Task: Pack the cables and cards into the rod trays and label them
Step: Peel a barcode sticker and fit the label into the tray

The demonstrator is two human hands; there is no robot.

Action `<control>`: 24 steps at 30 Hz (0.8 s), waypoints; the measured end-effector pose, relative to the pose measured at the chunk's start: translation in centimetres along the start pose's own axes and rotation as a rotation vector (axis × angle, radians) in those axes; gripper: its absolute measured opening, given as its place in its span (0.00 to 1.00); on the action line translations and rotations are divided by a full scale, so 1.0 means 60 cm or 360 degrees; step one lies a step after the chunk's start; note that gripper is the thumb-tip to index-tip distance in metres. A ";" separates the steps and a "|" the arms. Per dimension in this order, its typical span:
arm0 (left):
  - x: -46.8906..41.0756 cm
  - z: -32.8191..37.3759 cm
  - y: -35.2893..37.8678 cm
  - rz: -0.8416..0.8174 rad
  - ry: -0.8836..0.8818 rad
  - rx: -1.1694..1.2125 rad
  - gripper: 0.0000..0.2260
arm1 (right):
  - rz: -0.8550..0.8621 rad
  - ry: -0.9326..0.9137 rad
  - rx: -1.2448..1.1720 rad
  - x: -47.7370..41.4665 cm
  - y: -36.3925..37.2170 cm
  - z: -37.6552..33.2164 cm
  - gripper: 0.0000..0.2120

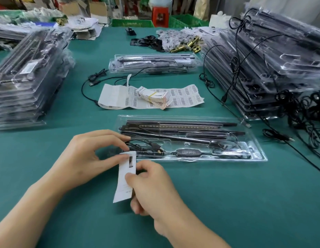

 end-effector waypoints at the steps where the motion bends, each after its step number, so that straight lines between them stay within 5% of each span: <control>1: 0.000 0.000 0.000 0.0001 -0.0001 0.0006 0.05 | -0.0017 0.0039 -0.0057 0.001 0.003 0.003 0.06; 11: -0.002 0.006 -0.002 0.0012 -0.0049 0.0030 0.04 | 0.0085 0.0215 -0.0726 0.016 0.052 -0.004 0.03; 16: -0.004 0.009 -0.005 -0.0033 -0.0088 0.0075 0.05 | 0.0267 0.0140 -0.0841 0.013 0.057 0.001 0.11; 24: -0.006 0.008 -0.002 -0.0094 -0.0088 0.0005 0.06 | 0.0273 0.0302 -0.1109 0.013 0.070 0.006 0.06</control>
Point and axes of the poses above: each hand's wrist, its own x-axis away from the middle knuckle, its own y-axis out of the palm, z = x × y, the point moved 7 cm from there along -x, towards the middle knuckle, and after that the axes turned 14 degrees about z, right-handed, at the moved point
